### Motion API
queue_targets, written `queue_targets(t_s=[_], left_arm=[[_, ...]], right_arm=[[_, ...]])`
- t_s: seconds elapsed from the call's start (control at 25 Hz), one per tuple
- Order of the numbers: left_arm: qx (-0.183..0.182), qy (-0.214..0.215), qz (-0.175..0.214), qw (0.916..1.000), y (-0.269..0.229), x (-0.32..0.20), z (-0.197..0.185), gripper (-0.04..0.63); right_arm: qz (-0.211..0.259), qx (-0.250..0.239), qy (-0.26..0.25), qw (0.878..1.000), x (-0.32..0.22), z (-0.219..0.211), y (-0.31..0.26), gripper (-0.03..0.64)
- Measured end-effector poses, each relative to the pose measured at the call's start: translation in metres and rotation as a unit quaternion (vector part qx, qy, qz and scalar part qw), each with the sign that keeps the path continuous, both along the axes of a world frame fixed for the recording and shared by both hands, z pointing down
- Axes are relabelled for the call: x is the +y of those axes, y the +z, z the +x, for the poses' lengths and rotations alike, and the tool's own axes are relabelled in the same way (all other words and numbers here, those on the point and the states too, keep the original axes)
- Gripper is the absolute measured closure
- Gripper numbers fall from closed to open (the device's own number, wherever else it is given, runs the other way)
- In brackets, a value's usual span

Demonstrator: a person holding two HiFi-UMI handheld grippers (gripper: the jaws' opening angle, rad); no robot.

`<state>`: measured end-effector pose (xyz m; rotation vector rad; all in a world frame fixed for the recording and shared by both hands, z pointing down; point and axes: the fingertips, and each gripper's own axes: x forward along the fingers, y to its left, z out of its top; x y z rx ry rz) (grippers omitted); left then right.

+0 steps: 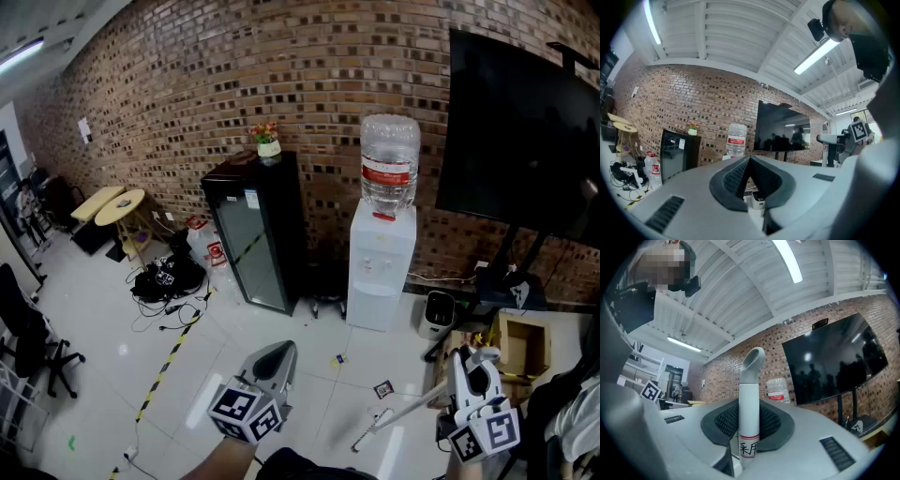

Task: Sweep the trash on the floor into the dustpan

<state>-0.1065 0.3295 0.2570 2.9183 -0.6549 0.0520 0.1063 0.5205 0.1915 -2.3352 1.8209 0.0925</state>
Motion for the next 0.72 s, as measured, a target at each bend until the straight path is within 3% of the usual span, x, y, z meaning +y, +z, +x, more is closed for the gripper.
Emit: queue_targets(t_s=[0.32, 0.72], left_arm=[[-0.005, -0.007, -0.021, 0.9997, 0.035, -0.038, 0.028, 0.574], [0.004, 0.008, -0.027, 0.9996, 0.054, -0.159, 0.041, 0.574]], right_arm=[[0.007, 0.019, -0.008, 1.0, -0.044, 0.043, 0.011, 0.536], [0.018, 0.034, 0.014, 0.999, -0.141, 0.069, 0.017, 0.537]])
